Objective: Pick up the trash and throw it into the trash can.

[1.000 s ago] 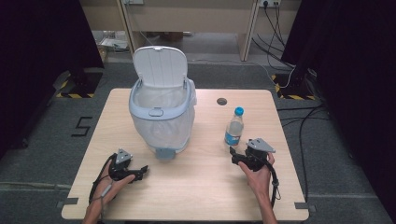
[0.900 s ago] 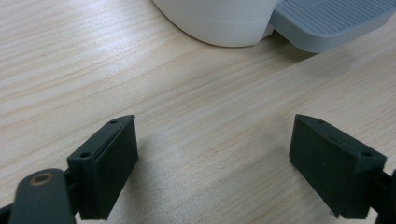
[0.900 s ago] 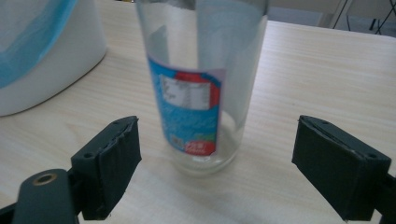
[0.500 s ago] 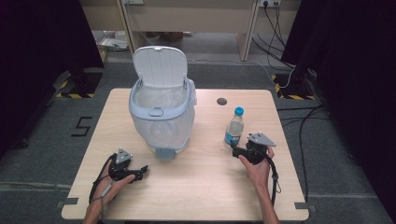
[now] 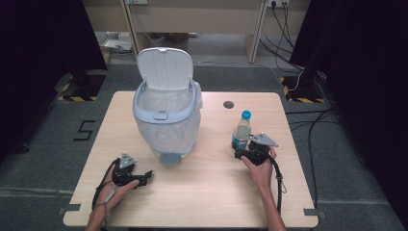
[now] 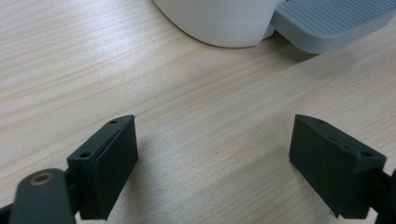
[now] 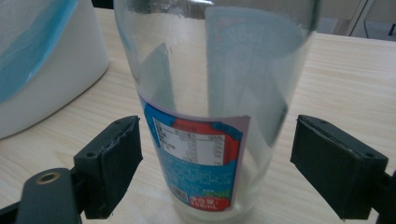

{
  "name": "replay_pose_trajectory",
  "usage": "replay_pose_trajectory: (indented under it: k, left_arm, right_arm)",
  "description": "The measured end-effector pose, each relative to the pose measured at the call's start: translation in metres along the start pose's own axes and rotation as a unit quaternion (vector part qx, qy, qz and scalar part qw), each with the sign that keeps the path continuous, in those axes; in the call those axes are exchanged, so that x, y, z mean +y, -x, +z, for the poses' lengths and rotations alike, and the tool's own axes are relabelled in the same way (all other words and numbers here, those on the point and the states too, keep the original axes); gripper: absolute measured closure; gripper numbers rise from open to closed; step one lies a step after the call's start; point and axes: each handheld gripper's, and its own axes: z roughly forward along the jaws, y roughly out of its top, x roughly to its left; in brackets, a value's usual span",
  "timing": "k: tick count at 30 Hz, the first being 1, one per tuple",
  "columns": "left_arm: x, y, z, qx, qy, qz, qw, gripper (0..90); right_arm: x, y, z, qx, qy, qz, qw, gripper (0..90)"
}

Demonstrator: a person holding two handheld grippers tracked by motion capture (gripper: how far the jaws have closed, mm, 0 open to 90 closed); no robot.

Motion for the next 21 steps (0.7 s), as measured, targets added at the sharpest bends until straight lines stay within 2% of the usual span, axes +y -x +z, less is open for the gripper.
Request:
replay_pose_trajectory:
  k: [7,10,14,18,21]
  left_arm:
    - [0.000,0.000,0.000,0.000,-0.001,0.000,1.0000,14.4]
    - [0.000,0.000,0.000,0.000,-0.001,0.000,1.0000,14.4]
    - [0.000,0.000,0.000,0.000,-0.001,-0.001,1.0000,14.4]
    - [0.000,0.000,0.000,0.000,-0.001,0.000,1.0000,14.5]
    - [0.000,0.000,0.000,0.000,-0.001,0.000,1.0000,14.5]
  right_arm:
    - [-0.004,0.002,0.007,-0.003,-0.001,-0.009,1.0000,19.5]
    - [-0.004,0.004,0.006,0.004,0.005,0.002,1.0000,20.6]
    - [-0.004,0.004,0.007,0.007,0.006,0.001,1.0000,20.8]
    - [-0.007,0.004,0.013,0.014,0.008,-0.004,0.9999,25.5]
    - [-0.008,0.004,0.015,0.009,0.009,-0.011,0.9999,26.8]
